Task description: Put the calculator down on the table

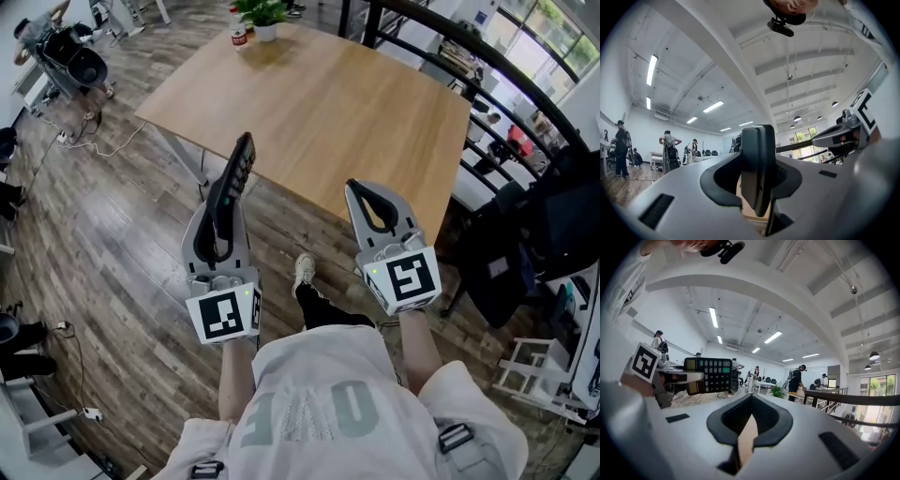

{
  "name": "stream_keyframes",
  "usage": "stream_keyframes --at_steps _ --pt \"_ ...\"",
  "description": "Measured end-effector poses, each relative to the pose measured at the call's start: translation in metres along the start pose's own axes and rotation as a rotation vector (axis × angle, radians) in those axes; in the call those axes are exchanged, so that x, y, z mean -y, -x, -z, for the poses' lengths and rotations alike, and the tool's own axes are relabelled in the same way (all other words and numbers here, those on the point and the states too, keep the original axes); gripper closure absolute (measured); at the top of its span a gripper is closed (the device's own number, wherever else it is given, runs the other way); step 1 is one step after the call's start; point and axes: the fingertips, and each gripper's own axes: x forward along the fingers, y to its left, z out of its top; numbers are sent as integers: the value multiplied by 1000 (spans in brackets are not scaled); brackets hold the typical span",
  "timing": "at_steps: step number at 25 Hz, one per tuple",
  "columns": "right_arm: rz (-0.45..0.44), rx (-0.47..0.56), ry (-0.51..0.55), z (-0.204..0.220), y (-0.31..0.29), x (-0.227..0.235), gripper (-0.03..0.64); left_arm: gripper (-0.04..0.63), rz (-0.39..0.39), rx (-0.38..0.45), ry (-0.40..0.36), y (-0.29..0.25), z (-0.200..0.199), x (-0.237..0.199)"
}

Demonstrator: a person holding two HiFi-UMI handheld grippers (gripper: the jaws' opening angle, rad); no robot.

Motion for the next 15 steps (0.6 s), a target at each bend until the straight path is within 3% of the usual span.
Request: stream_keyframes --at_steps 7,15 --pt "16 21 28 -1 -91 55 597 477 -40 42 -41 -92 -5 -51" --pt "36 25 8 2 -180 103 597 477 -22 46 -62 -200 -3 -77"
